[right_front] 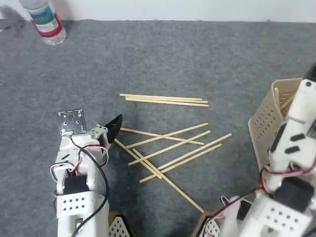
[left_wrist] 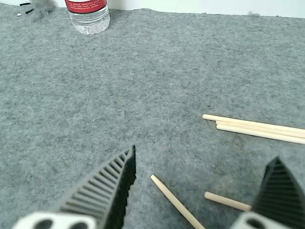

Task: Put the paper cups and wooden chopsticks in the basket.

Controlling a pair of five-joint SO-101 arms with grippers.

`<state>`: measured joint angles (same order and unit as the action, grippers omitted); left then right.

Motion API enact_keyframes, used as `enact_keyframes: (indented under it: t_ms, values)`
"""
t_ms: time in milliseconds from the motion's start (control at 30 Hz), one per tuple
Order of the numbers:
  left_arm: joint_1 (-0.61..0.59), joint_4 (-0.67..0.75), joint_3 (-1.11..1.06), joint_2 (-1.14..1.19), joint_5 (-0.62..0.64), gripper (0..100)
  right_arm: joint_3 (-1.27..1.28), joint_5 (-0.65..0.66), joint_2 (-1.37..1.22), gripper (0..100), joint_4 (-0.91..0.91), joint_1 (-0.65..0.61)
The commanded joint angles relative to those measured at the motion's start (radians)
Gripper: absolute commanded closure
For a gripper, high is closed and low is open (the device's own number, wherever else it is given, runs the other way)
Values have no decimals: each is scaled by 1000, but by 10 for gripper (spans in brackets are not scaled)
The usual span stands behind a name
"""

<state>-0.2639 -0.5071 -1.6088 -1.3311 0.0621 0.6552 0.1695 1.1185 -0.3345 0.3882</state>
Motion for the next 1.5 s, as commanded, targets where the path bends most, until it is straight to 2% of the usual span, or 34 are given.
enact_keyframes:
  t_ms: [0,200,1100,1167,1300,1467]
  values:
    - [9,23,8,-11,-15,614,75,-21,5,991,82,16]
    - [9,23,8,-11,-15,614,167,-20,4,991,153,15]
    - [9,23,8,-11,-15,614,170,-18,4,987,147,15]
    - [9,23,8,-11,-15,614,170,-20,4,943,147,15]
    - [9,23,8,-11,-15,614,170,-26,4,769,104,12]
    - [9,23,8,-11,-15,614,170,-20,5,799,88,-12]
